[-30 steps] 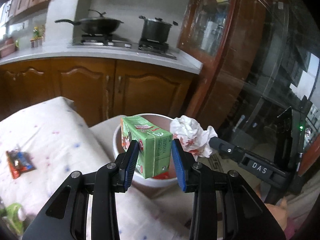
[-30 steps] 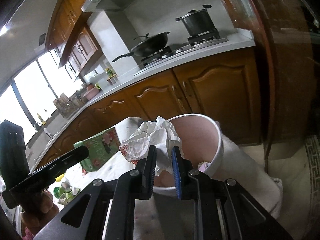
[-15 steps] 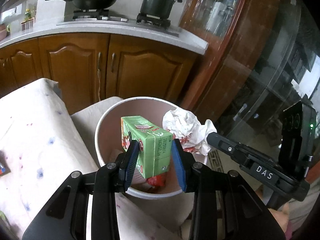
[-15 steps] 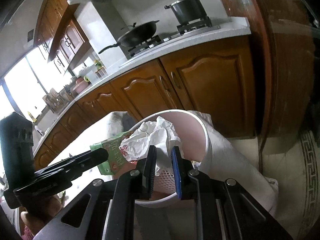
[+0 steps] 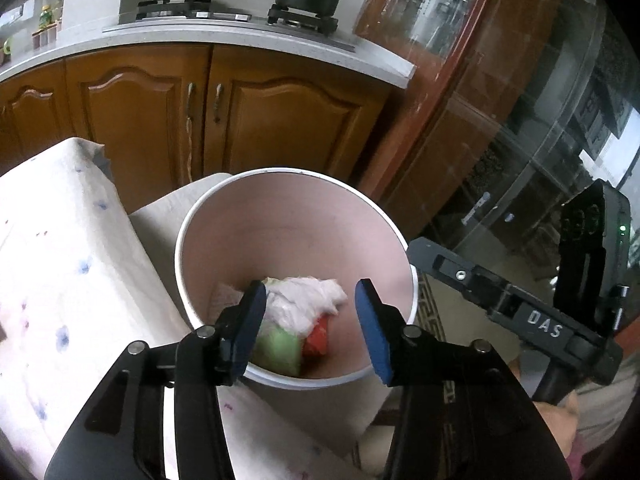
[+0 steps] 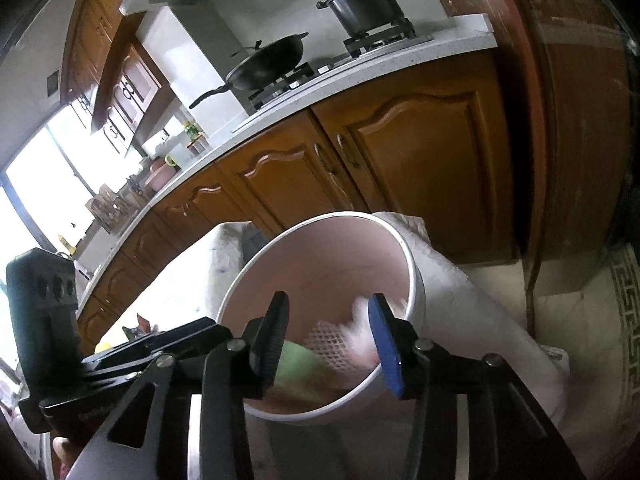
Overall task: Collect trash
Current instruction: 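Carry the carton and plastic bag over the bin and open both tools, then move both open tools back over the remaining trash on the table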
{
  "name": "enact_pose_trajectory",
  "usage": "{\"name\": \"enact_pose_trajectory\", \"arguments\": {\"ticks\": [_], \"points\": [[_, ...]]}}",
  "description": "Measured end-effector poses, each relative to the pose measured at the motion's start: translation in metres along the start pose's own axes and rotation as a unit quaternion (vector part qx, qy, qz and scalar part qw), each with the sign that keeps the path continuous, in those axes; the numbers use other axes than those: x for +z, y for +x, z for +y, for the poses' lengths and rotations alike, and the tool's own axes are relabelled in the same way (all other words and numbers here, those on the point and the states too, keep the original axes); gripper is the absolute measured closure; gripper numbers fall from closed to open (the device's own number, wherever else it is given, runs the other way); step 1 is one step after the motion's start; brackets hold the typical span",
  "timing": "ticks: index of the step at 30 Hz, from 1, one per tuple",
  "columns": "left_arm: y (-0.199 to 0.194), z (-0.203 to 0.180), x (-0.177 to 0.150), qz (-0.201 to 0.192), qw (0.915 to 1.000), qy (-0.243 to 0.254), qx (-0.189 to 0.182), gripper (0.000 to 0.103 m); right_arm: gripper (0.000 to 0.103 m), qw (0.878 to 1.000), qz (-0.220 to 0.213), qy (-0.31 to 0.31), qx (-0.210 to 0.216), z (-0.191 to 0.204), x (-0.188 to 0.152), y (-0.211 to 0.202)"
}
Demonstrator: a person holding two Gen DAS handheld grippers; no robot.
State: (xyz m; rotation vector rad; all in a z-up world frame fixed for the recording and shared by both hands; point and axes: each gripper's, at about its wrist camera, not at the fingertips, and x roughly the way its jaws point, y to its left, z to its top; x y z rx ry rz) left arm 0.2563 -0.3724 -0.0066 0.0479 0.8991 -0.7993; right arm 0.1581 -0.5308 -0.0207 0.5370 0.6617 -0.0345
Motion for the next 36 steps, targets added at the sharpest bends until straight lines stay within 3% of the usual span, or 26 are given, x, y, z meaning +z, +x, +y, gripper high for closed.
{"name": "enact_pose_trajectory", "arguments": {"ticks": [11, 21, 36], "points": [[-0.033, 0.02, -0.013, -0.022, 0.9995, -0.022, 0.01, 0.05, 0.033, 1.0, -0.024, 0.013, 0.015, 0.005, -0.001, -0.015], [-0.08, 0.046, -0.041, -0.049, 0.9965, -0.055, 0.038, 0.043, 0.028, 0.999, -0.031, 0.004, 0.041, 0.031, -0.01, -0.024], [-0.147, 0.08, -0.091, -0.083, 0.9882, -0.099, 0.082, 0.037, 0.024, 0.995, -0.006, -0.037, 0.088, 0.094, -0.04, -0.024]]}}
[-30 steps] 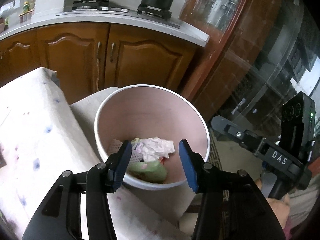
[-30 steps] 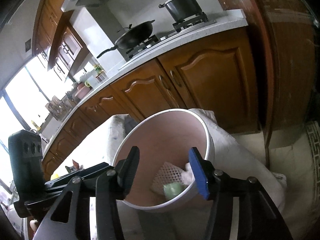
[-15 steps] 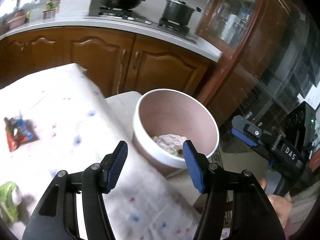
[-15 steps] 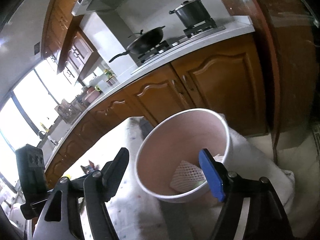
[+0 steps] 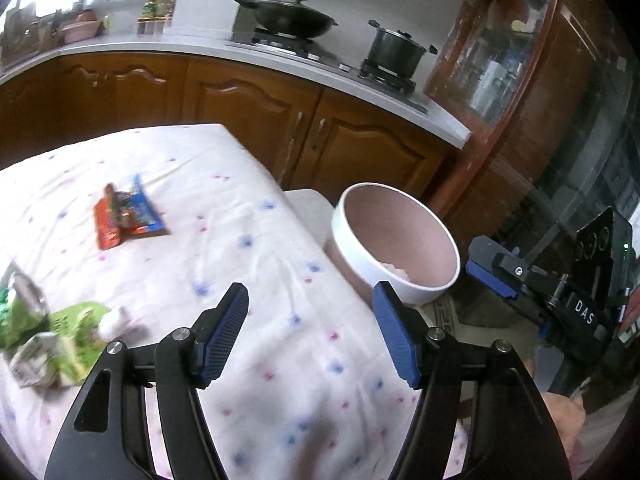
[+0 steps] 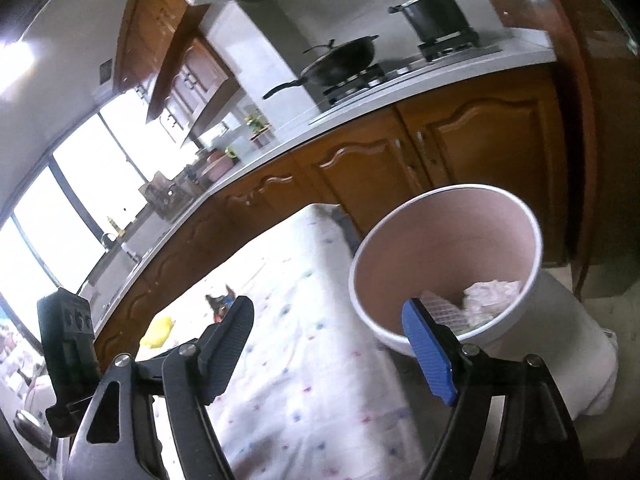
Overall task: Collect trash
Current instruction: 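Move both open tools back over the remaining trash on the table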
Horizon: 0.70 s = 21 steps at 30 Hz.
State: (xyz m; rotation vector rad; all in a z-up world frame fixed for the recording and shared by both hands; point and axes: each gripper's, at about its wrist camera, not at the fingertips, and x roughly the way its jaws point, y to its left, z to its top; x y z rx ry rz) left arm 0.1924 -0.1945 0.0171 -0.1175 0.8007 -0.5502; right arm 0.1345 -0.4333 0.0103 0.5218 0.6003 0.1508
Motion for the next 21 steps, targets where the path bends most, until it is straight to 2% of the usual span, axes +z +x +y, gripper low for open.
{"name": "enact_pose_trajectory", "arguments": {"ticks": [21], "points": [[-0.071, 0.088, -0.032, -0.033, 0.9956, -0.068, 0.055, 0.036, 0.024, 0.996, 0.045, -0.054, 0.048, 0.081, -0.037, 0.03]]}}
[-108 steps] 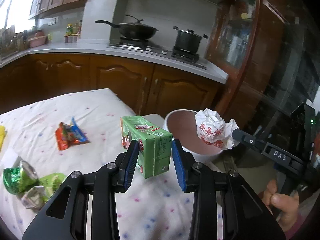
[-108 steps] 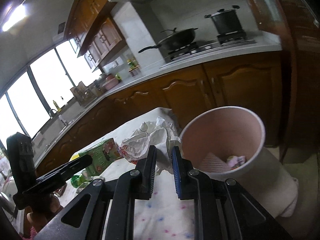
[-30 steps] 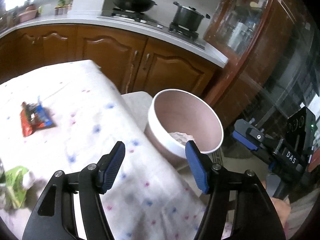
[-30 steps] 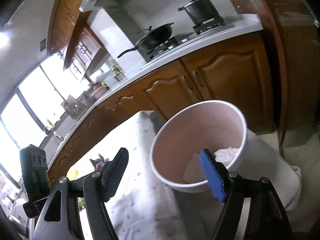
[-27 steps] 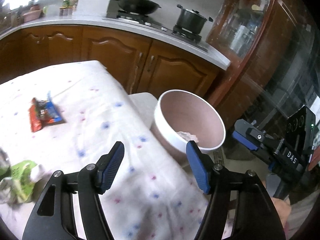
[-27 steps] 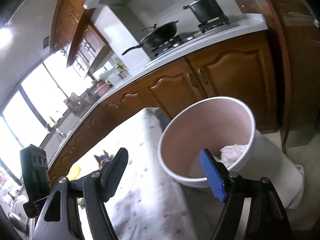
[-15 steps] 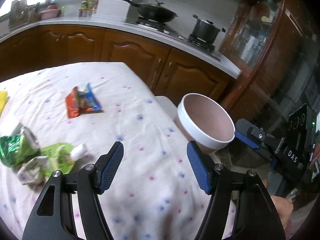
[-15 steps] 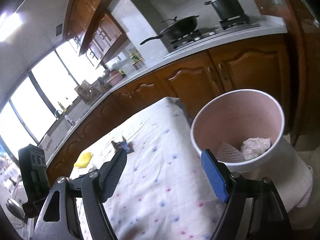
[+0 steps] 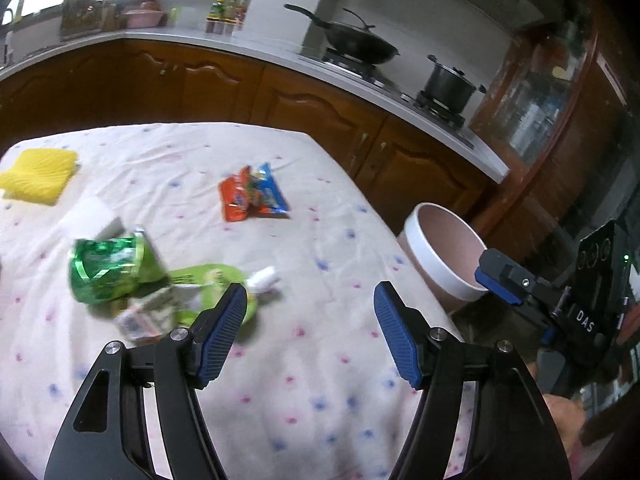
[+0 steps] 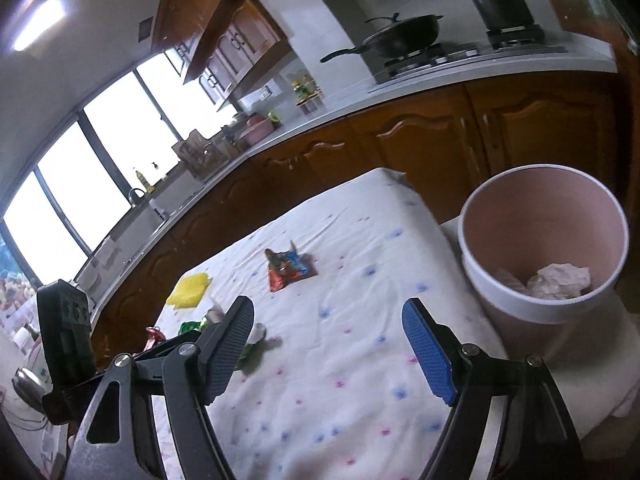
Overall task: Collect trash
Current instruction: 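Move both open tools back over the remaining trash on the table, then grasp the white sponge with the left tool while the right tool grasps the orange snack bag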
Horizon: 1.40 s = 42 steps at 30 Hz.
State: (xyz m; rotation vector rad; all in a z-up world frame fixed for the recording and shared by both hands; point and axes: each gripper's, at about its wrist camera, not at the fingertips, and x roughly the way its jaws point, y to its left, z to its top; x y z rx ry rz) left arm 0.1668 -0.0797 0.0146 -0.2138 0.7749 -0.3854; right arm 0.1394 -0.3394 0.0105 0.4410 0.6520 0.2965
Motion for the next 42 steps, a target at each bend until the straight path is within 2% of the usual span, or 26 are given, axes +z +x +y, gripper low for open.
{"name": "enact_pose_trajectory", "arguments": {"ticks": [14, 25, 29, 32, 37, 42], "points": [[-0.035, 0.071, -0.005, -0.027, 0.9971, -0.052, 0.048, 0.036, 0.024, 0.999, 0.022, -0.031, 0.023, 0.041, -0.007, 0.028], [-0.046, 0.126, 0.004, -0.035, 0.9907, -0.092, 0.094, 0.032, 0.024, 0.997, 0.039, -0.055, 0.03, 0.067, -0.01, 0.057], [-0.037, 0.144, 0.017, -0.023, 0.9878, -0.104, 0.114, 0.032, 0.024, 0.996, 0.048, -0.063, 0.032, 0.073, -0.008, 0.07], [-0.026, 0.155, 0.028, -0.013, 0.987, -0.115, 0.112, 0.032, 0.024, 0.996, 0.054, -0.069, 0.03, 0.077, -0.006, 0.081], [0.004, 0.163, 0.042, 0.018, 0.9861, -0.111, 0.122, 0.021, 0.024, 0.994, 0.066, -0.076, 0.029, 0.081, 0.001, 0.104], [0.032, 0.17, 0.053, 0.046, 0.9831, -0.116, 0.134, 0.02, 0.024, 0.993, 0.077, -0.086, 0.022, 0.082, 0.012, 0.131]]}}
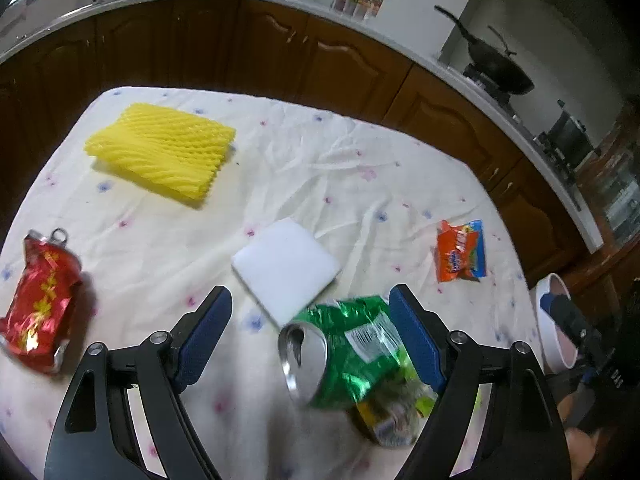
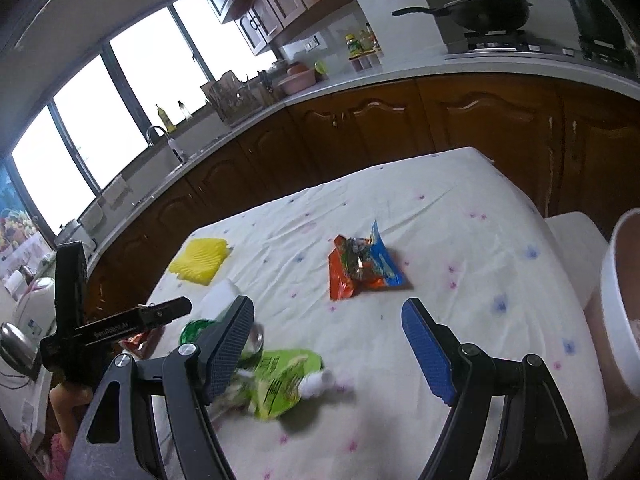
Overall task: Collect trash
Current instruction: 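Grasp the white sponge with the left tool while the right tool grasps the orange snack bag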
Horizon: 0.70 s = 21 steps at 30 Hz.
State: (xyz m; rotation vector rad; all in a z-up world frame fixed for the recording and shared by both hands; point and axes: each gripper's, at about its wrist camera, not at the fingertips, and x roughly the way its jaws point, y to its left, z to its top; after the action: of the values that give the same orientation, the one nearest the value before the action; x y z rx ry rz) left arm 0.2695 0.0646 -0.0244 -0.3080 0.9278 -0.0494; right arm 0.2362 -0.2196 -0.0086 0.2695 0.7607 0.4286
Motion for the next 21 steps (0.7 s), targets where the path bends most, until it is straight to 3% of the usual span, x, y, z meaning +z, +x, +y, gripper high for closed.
{"name": "enact_pose_trajectory", "arguments": {"ticks": [9, 13, 15, 18, 21], "points": [[0.043, -0.004, 0.013, 0.044, 0.9981, 0.011, 0.041, 0.019, 0.031, 0.999, 0.038, -0.031, -0.018, -0.003, 0.022, 0.052], [0.052, 0.0, 0.012, 0.051, 0.9976, 0.001, 0.047, 0.02, 0.047, 0.997, 0.054, -0.045, -0.03, -0.002, 0.024, 0.074], [0.056, -0.001, 0.012, 0.05, 0.9973, 0.005, 0.053, 0.025, 0.055, 0.996, 0.065, -0.048, -0.035, -0.004, 0.024, 0.086], [0.055, -0.002, 0.01, 0.042, 0.9973, 0.016, 0.058, 0.028, 0.079, 0.994, 0.082, -0.053, -0.05, -0.008, 0.021, 0.1], [0.053, 0.0, 0.011, 0.036, 0.998, 0.011, 0.05, 0.033, 0.093, 0.995, 0.076, -0.05, -0.045, -0.01, 0.02, 0.099]]}}
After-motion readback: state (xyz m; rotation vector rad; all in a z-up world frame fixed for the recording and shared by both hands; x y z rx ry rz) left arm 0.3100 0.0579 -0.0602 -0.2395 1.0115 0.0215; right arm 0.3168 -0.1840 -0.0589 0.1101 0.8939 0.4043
